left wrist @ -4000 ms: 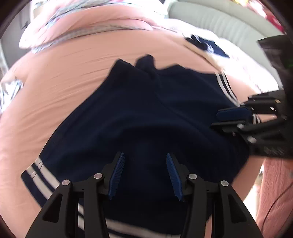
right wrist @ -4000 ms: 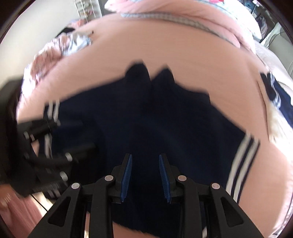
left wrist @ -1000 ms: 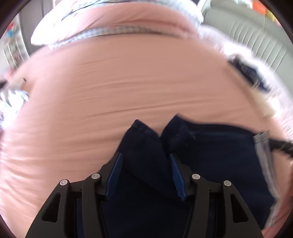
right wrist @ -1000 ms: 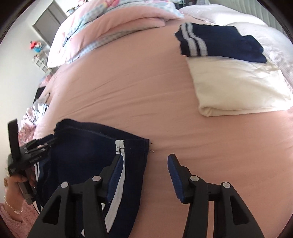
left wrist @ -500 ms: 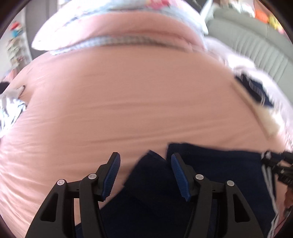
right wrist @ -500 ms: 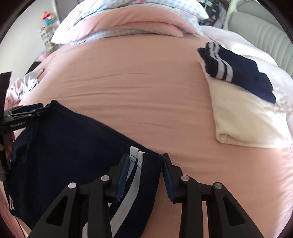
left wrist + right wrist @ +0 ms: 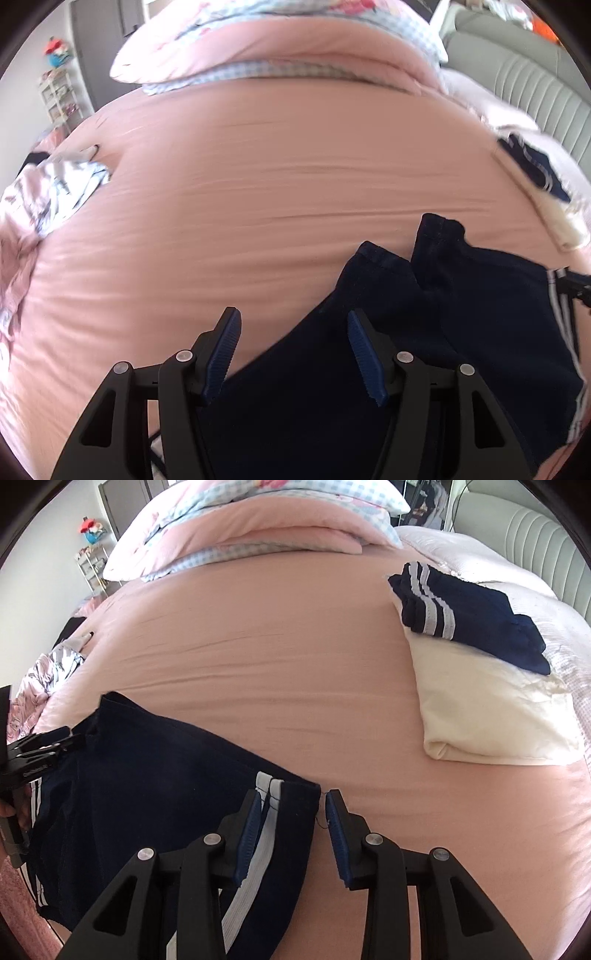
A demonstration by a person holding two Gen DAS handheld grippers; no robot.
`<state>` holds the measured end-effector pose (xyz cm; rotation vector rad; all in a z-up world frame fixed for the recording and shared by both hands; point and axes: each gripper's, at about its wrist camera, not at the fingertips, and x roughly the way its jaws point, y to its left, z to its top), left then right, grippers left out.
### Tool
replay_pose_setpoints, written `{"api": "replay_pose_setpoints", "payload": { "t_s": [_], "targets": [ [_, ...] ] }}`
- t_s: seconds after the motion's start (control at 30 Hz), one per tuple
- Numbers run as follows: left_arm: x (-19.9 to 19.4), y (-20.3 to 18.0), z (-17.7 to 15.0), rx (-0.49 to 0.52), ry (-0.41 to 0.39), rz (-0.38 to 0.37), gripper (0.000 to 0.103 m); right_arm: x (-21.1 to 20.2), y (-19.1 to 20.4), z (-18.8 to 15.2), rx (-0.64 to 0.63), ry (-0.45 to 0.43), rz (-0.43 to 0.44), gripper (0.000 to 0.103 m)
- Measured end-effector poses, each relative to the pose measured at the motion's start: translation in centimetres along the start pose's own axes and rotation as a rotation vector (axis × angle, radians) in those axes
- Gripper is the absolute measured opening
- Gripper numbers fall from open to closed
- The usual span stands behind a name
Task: Fold clothes
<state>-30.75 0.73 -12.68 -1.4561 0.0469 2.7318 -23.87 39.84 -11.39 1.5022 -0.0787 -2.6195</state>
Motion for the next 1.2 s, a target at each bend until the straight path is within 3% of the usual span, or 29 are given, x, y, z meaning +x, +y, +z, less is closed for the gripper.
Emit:
{"api": "replay_pose_setpoints", "payload": {
  "t_s": [0.13,0.33,0.47,0.7,0.87,1.0,1.17,1.2],
  "targets": [
    [-3.5,0.2,-2.1,-0.043,-0.079,-0.019,0.058,-1.5,-0.2,-1.0,-0.02,-0.001,-0.018,0.035],
    [-0.9,-1.2,-4.1,-0.032,0.07,-0.013,0.058,-3.7,2.8,-2.5,-0.078,-0.01,0.034,0.035],
    [-1.3,-0.9,-5.0,-0.005,0.091,0.126,0.06,-0.7,7.2,-2.5,-0.158,0.047,0.024,0.035],
    [-2.4,1.7,-7.0,-0.012,0.16,0.306,0.061,-0.3,6.6,-2.7,-0.136,0.068,-0.003,0.035],
    [-3.8,1.3,-7.3,-0.046,0.156,0.334,0.059,-1.5,6.1,-3.2,-0.117,0.066,-0.007,0.035],
    [-6.9,-1.7,-8.1,-0.095,0.035,0.031,0.059,-3.5,6.8,-4.6,-0.121,0.038,0.043,0.035],
    [-6.7,-7.2,-10.4,-0.01,0.049,-0.088,0.059,-5.0,10.4,-6.5,-0.184,0.006,0.098,0.035],
    [-6.1,-7.6,-11.0,0.011,0.07,-0.08,0.059,-4.6,11.2,-6.9,-0.194,0.017,0.091,0.035]
  ]
}}
